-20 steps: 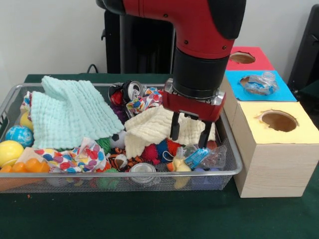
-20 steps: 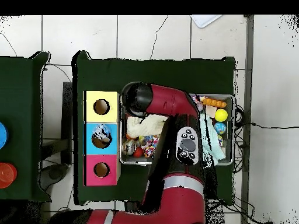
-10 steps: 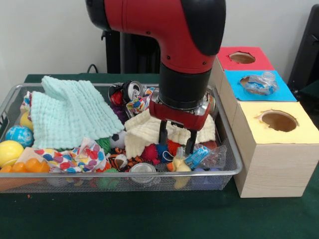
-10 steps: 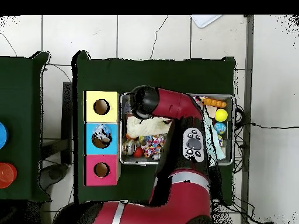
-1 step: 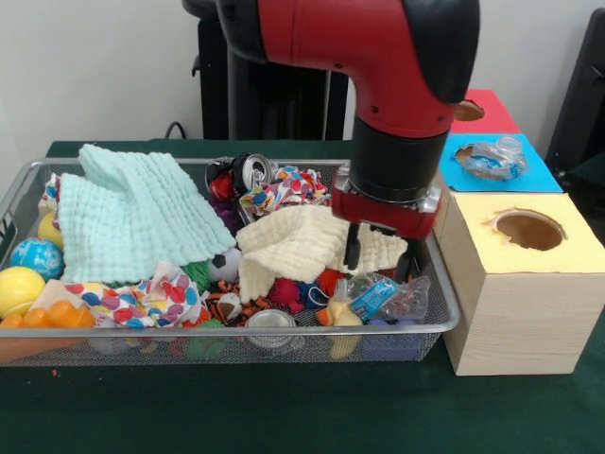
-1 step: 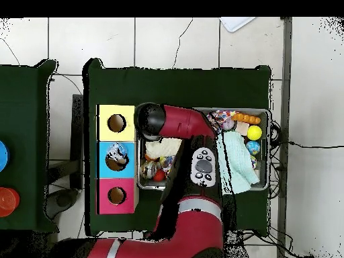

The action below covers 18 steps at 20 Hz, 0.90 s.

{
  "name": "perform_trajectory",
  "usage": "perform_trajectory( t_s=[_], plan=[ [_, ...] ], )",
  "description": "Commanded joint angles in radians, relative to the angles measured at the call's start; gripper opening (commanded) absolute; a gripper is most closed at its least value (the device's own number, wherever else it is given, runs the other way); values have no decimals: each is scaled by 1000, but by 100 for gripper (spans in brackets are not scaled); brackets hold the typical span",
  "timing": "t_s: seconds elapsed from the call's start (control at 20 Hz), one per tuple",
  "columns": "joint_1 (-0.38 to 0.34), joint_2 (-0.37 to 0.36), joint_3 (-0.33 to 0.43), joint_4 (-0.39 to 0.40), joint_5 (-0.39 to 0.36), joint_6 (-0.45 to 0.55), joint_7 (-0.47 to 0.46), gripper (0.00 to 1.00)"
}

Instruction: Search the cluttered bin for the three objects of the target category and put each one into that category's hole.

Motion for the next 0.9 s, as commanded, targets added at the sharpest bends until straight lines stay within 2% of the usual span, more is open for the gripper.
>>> perform_trajectory(
  t_s=[0.05,0.3,0.5,0.65,0.9],
  plan=[
    [29,0,72,76,41,19,171,100],
    [36,100,63,78,-11,-140,151,100],
    [48,156,64,75,-15,-153,145,100],
    [62,163,62,104,-10,-178,156,100],
    [90,180,44,97,-2,-144,172,100]
  ],
)
